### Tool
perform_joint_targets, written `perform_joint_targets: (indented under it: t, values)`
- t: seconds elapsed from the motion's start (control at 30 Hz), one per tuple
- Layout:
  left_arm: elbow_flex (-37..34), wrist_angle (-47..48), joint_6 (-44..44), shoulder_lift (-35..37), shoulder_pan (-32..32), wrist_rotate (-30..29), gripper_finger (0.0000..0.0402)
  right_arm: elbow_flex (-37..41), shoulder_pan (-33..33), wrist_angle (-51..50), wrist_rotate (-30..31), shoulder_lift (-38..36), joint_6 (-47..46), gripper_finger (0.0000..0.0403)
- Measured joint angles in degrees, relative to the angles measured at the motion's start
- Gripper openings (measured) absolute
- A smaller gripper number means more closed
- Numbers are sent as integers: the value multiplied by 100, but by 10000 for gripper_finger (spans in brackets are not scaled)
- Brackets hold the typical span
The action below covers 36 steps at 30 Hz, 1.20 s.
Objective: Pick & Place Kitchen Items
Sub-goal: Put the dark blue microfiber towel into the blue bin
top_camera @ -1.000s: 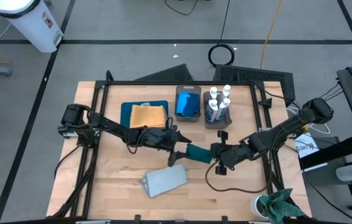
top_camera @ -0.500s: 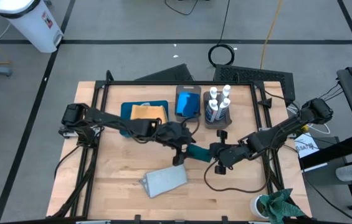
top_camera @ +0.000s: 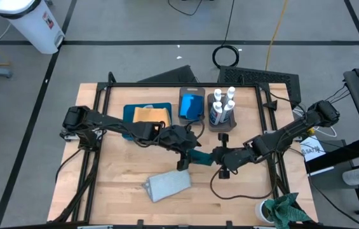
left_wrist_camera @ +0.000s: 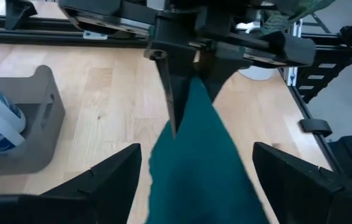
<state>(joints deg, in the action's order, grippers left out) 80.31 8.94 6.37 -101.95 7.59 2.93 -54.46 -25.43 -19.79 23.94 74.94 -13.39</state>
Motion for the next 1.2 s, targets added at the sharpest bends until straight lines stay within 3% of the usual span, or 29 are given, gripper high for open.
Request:
perform_joint_targets:
  t: [0.63,0.77,0.87,1.07,1.2]
  values:
    - [1,99,592,-4,123,-52,117,0,103,284,7,0,258,0]
    - [2,210,597,-4,123,-38,61,0,103,284,4,-7,211,7]
    - [2,392,592,-4,106,29,15,0,94,262,-7,-99,405,34]
    - [2,1023,491,8,42,-466,9,0,95,-145,-2,-709,635,125]
    - [0,1599,375,341,-93,-910,10,0,96,-1021,2,-1328,8,173]
